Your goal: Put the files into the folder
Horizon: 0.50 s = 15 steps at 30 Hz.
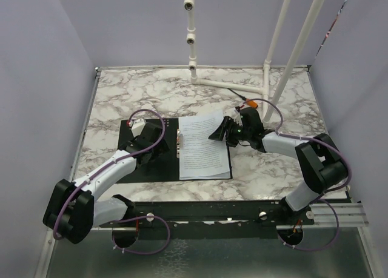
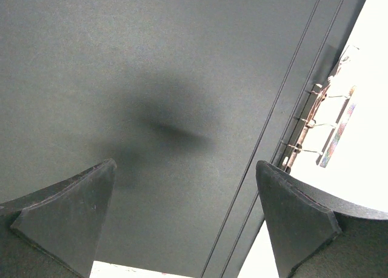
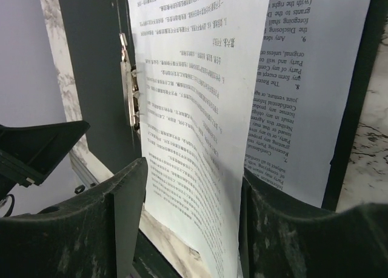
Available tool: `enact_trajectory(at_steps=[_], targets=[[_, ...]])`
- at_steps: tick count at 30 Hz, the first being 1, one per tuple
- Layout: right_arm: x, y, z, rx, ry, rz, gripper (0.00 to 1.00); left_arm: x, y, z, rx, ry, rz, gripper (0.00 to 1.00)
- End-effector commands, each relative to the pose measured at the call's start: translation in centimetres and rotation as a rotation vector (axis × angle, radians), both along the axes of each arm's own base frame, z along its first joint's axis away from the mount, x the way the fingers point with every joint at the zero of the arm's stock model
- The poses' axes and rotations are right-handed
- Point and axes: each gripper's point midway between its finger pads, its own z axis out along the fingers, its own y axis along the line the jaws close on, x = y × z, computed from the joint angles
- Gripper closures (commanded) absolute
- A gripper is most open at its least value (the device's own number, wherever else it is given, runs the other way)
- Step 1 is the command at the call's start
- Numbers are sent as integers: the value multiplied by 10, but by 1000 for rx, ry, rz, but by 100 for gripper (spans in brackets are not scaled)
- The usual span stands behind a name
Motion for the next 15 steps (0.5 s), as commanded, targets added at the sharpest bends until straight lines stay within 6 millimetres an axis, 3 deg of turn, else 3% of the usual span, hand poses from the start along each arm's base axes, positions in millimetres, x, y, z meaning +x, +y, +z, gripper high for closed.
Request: enact_trajectory(at_steps=[1, 15], targets=[[5, -11, 7, -84, -45, -23, 39, 2, 0, 8, -11, -16, -9, 1], [12, -45, 34, -260, -146, -103, 37, 8, 12, 31, 5, -57, 6, 1]])
